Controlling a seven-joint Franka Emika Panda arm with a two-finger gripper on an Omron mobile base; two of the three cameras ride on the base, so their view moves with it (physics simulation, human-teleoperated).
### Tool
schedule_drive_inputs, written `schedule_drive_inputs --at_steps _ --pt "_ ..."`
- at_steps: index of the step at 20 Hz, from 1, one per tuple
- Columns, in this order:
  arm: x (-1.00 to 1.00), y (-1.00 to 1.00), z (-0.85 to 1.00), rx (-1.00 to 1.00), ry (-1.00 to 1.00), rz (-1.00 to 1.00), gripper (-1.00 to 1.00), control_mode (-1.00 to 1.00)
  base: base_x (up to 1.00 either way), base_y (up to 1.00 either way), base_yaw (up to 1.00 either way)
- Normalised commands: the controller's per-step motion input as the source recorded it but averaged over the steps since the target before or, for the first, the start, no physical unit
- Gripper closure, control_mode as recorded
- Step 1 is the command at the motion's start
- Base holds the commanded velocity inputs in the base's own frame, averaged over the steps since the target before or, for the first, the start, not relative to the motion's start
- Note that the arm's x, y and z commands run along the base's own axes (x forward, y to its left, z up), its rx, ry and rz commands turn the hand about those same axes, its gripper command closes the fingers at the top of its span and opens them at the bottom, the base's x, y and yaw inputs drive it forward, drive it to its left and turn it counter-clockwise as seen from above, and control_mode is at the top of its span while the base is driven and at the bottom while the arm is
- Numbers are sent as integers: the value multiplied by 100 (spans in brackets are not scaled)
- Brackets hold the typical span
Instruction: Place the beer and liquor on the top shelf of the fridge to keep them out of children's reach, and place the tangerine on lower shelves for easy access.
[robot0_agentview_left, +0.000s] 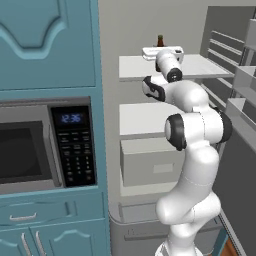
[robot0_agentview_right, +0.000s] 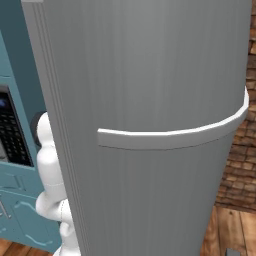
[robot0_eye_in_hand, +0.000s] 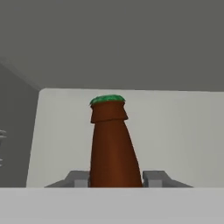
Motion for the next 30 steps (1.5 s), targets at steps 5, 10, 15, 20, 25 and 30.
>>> schedule_drive_inputs --at_steps 5,10,15,20,25,30 --pt "29 -12 0 0 0 0 -100 -100 0 0 0" --pt "16 -24 0 0 0 0 -100 -100 0 0 0" --pt "4 -31 0 0 0 0 -100 -100 0 0 0" --pt "-6 -40 0 0 0 0 -100 -100 0 0 0" --pt "-31 -39 0 0 0 -1 -100 -100 0 0 0" --pt "-68 -10 0 0 0 0 -100 -100 0 0 0"
